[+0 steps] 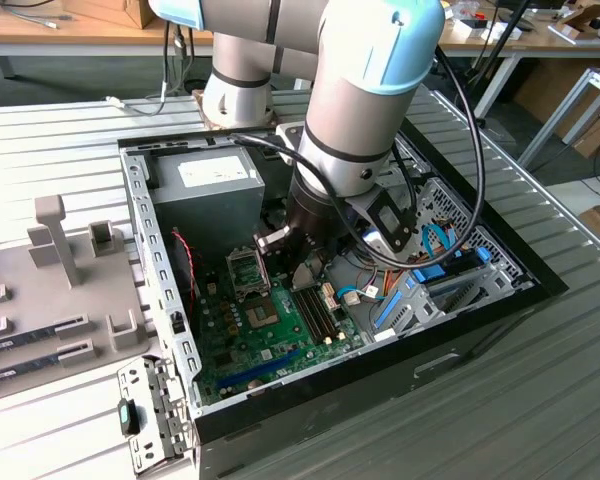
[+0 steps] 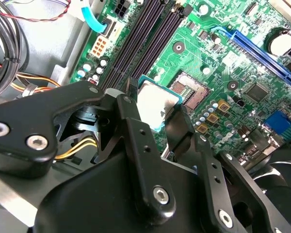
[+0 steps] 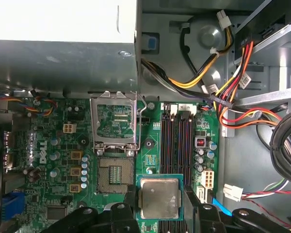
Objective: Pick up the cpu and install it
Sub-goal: 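Pick up the cpu and move it towards the insertion slot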
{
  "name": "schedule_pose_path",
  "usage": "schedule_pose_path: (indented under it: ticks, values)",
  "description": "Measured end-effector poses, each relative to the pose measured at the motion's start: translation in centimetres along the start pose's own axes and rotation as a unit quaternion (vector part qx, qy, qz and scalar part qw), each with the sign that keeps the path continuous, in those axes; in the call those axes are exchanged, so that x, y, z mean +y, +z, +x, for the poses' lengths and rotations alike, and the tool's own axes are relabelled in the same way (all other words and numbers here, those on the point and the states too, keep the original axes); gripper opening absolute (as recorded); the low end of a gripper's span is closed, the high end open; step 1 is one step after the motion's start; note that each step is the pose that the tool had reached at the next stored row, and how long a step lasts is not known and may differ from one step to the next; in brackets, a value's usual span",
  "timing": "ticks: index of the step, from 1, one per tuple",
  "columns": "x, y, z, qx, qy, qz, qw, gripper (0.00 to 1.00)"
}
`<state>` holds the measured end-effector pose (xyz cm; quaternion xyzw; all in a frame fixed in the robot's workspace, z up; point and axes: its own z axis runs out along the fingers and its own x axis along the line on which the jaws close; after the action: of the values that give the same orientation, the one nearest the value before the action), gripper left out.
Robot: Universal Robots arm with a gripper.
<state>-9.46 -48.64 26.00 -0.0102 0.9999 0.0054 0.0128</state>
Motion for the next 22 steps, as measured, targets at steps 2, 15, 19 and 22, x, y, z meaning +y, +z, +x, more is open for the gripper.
schedule_pose_path:
  ticks: [2,15,19,22]
  values:
    - [-0.03,0.01,0.00,0.0000,0.000,0.0000,1.00000,0.47]
    - [-0.33,0.20,0.01,0.0000,0.000,0.0000,1.00000,0.47]
    - [-0.39,0.23,0.02,0.0000,0.000,0.0000,1.00000,0.47]
    - [-0.42,0.24,0.02,0.0000,0.000,0.0000,1.00000,0.47]
